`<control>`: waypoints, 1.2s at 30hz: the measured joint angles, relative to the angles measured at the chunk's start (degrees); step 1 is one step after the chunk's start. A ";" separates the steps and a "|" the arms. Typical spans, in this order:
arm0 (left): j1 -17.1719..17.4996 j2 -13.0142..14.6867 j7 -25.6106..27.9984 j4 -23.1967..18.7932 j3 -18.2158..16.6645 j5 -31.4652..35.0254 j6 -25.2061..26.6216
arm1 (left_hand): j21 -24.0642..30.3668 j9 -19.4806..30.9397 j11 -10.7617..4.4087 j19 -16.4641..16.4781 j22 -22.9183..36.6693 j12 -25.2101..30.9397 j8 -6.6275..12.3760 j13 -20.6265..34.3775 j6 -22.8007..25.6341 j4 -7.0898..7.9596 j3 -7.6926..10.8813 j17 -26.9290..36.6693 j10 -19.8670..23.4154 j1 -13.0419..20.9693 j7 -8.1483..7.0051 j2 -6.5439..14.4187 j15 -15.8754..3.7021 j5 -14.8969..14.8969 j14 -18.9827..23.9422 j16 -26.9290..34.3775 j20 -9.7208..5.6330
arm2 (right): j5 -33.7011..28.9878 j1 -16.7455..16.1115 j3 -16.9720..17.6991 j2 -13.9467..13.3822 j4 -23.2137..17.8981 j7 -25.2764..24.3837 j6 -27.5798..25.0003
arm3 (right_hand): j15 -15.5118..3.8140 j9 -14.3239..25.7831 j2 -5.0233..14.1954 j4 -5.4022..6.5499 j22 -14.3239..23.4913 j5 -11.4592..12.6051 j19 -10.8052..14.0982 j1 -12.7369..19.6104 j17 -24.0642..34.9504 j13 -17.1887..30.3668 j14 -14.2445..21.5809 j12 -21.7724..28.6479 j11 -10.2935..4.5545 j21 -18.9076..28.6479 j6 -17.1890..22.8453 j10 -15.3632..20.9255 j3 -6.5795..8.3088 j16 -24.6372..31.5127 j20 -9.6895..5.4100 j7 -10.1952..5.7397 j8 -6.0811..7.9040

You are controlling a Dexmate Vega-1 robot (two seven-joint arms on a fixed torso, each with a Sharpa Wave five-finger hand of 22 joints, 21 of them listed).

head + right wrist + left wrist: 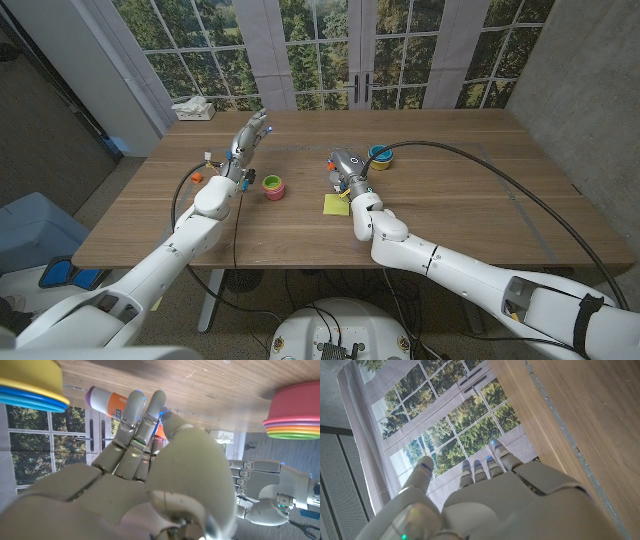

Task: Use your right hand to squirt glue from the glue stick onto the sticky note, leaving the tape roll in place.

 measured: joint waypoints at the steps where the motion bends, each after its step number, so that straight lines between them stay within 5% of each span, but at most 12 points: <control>1: 0.14 0.21 0.00 -0.40 0.05 0.00 0.00 | 0.00 0.00 -0.16 0.27 -0.05 0.25 0.21 0.00 0.62 -0.24 0.02 -0.05 0.51 0.07 -0.01 0.07 -0.03 -0.08 0.56 0.00 0.02 | 0.07 -1.93 2.08 -0.71 -1.44 -0.47 0.47 | 0.00 0.03 0.00 0.00 0.00 0.00 0.00 0.00 0.00 0.03 0.00 0.00 0.00 0.00 0.00 0.00 0.00 0.00 0.00 0.00 0.00; 9: 1.26 1.55 1.33 -3.18 0.20 2.34 0.47 | 1.12 0.00 -1.32 5.44 0.08 0.93 0.87 0.29 6.11 0.39 -0.65 0.08 5.80 -0.29 -0.09 -0.25 -0.40 -0.22 6.45 0.66 0.08 | 0.68 -5.00 5.00 -1.81 -3.83 -3.32 3.00 | 0.00 0.48 0.00 0.00 0.00 0.00 0.00 0.00 0.00 0.64 0.00 0.00 0.00 0.00 0.00 0.00 0.00 0.00 0.00 0.00 0.16; 16: 2.75 2.78 2.41 -6.23 0.17 3.64 1.44 | 1.12 0.00 -1.58 5.73 0.07 0.93 1.31 0.29 10.54 1.03 -0.13 0.07 7.86 -0.80 -2.04 -0.18 -0.21 -0.22 8.07 0.67 -0.21 | 0.94 -7.13 7.09 -2.65 -5.69 -5.71 5.23 | -0.31 0.88 0.00 -0.01 0.00 -0.01 0.00 0.00 0.27 1.08 0.33 -0.05 0.00 0.00 0.00 0.00 -0.01 0.00 0.00 0.00 0.37; 31: 6.05 5.99 5.53 -12.63 -0.48 9.53 3.92 | 0.89 -0.01 -1.37 6.24 0.07 1.28 1.31 0.28 13.94 1.22 0.26 0.07 11.20 -0.97 -1.38 -0.35 -0.37 -0.22 10.04 0.67 -0.10 | 1.92 -13.18 12.69 -3.98 -11.17 -9.58 6.98 | -0.21 0.88 0.00 -0.08 -0.01 -0.06 0.23 0.00 0.53 1.96 0.43 -0.44 0.28 -0.42 0.00 0.29 -0.08 0.00 -0.22 0.00 0.56; 36: 7.24 7.06 5.68 -14.53 -0.86 10.01 4.94 | 0.22 -0.01 -1.39 5.08 0.07 1.32 1.31 0.28 17.17 0.54 1.45 0.02 14.05 -0.94 -1.70 -0.32 -0.33 -0.22 10.61 0.38 1.88 | 2.63 -14.90 14.11 -3.96 -12.13 -11.01 7.79 | -0.21 0.87 0.00 -0.08 -0.01 -0.07 0.23 0.00 0.53 1.96 0.43 -0.50 0.28 -0.42 0.00 0.30 -0.08 0.00 -0.22 0.00 0.55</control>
